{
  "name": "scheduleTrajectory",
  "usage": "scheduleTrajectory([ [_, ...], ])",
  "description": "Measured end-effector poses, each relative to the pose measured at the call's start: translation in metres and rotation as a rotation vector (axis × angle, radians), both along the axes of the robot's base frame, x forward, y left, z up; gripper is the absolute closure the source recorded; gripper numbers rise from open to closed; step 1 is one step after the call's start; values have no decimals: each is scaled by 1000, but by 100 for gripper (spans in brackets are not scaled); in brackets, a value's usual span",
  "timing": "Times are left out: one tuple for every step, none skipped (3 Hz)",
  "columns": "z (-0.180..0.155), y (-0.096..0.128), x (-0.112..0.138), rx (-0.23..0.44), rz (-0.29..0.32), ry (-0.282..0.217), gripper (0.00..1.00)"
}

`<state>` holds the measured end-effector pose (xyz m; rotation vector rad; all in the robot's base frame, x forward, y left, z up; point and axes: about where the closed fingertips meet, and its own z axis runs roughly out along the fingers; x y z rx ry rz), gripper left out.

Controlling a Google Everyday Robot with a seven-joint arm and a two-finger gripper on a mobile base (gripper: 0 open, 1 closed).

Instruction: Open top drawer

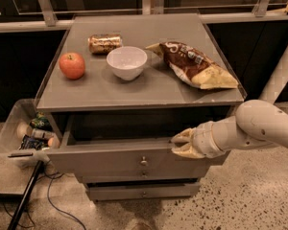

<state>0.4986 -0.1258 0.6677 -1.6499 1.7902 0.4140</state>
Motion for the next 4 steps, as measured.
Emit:
scheduleTrajectory([
  [0, 0, 0, 0, 0, 0, 59],
  [0, 0, 0, 0, 0, 0, 36],
  [0, 0, 0, 0, 0, 0, 37],
  [0, 0, 0, 0, 0, 0, 61],
])
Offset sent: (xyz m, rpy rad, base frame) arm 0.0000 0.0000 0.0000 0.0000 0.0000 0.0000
